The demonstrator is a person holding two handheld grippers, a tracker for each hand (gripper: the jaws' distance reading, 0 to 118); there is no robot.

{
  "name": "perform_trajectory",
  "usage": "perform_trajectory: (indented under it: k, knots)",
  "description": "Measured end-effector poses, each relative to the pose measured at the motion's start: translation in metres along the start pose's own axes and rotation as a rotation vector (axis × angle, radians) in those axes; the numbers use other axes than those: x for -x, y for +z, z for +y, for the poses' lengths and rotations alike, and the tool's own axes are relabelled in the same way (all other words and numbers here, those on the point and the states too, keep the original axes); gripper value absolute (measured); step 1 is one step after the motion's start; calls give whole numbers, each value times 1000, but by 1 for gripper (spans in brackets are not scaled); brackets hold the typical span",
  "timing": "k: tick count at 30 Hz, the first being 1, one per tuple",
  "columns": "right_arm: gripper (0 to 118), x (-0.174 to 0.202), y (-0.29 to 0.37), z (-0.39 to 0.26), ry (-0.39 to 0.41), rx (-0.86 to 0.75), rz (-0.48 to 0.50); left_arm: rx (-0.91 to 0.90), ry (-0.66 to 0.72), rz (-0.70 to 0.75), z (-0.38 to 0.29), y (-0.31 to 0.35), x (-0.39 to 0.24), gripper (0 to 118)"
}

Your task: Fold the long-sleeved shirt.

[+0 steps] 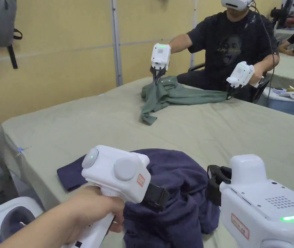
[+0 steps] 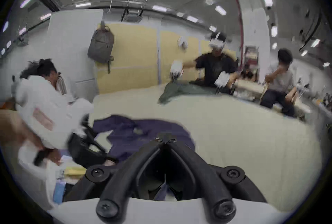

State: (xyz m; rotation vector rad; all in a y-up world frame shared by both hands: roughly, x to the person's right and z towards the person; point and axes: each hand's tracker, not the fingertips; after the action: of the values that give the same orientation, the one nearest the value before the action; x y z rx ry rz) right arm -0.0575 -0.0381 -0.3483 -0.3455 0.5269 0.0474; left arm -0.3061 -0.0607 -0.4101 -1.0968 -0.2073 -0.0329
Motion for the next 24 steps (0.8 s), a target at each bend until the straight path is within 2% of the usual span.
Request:
perform_trajectory:
  k: [2, 3, 7, 10, 13, 15, 16, 17, 18, 19, 20, 21, 22, 24]
  knots:
    - [10, -5, 2, -16, 33, 21, -21, -6, -44, 102, -3, -25, -9, 118]
    - [10, -9, 1, -22, 58, 56, -8, 2, -51, 110, -1, -37, -9, 118]
    - [10, -15, -2, -41, 159, 116, -23, 1, 66, 110, 19, -62, 14, 118]
    - [10, -15, -3, -49, 167, 139, 0, 0, 13, 92, 24, -82, 20, 118]
    - [10, -12, -4, -56, 192, 151, 7, 147, -13, 57, 20, -110, 10, 118]
    - [10, -11, -3, -61, 208, 169, 15, 28, 42, 88, 8, -111, 4, 118]
    - [10, -12, -1, -64, 218, 174, 17, 38, 56, 82, 7, -108, 4, 115]
    - [10, -13, 1, -66, 232, 178, 17, 46, 38, 77, 7, -104, 3, 82]
    - [10, -15, 3, -67, 242, 180, 15, 23, 0, 33, 8, -93, 3, 27]
    - [10, -17, 4, -66, 249, 182, 13, -24, -16, -27, 10, -77, 1, 18]
    - [10, -21, 6, -65, 241, 177, 8, -40, -14, -38, 12, -67, -3, 18]
    - [10, -25, 9, -63, 216, 160, 1, -20, -23, 25, 12, -59, -10, 18]
    - [10, -28, 13, -58, 177, 141, -7, -3, -83, 32, 13, -54, -12, 18]
    - [10, -36, 25, -48, 120, 107, -36, -83, -69, 24, 14, -30, -15, 18]
